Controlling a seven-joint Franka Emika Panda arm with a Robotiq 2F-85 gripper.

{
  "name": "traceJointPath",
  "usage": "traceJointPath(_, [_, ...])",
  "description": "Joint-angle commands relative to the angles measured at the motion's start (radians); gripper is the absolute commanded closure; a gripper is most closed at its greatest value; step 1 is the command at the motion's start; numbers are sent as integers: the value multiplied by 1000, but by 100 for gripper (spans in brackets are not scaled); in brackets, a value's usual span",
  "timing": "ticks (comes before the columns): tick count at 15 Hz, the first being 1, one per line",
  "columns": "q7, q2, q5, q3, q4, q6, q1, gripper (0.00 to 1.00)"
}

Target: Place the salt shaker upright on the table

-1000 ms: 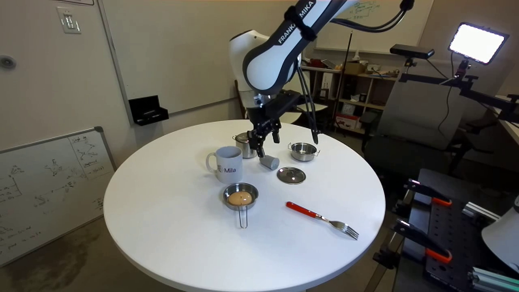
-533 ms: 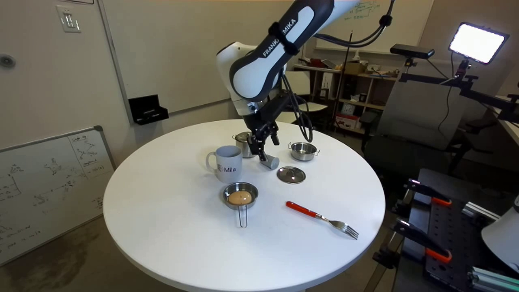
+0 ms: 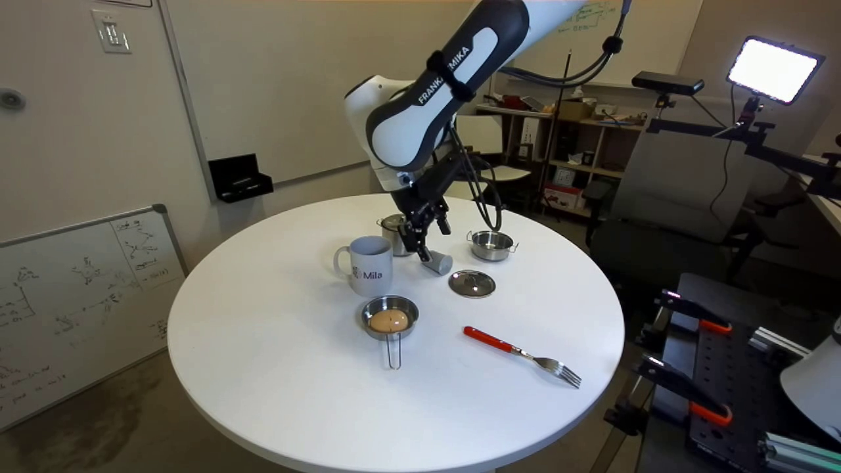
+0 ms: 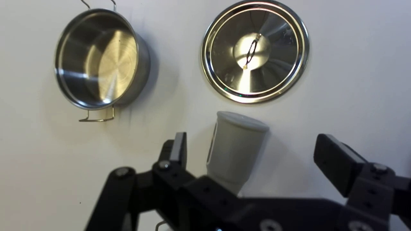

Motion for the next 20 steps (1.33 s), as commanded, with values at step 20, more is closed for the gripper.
traceJointPath(20, [-21, 236, 179, 23, 354, -374, -96, 0])
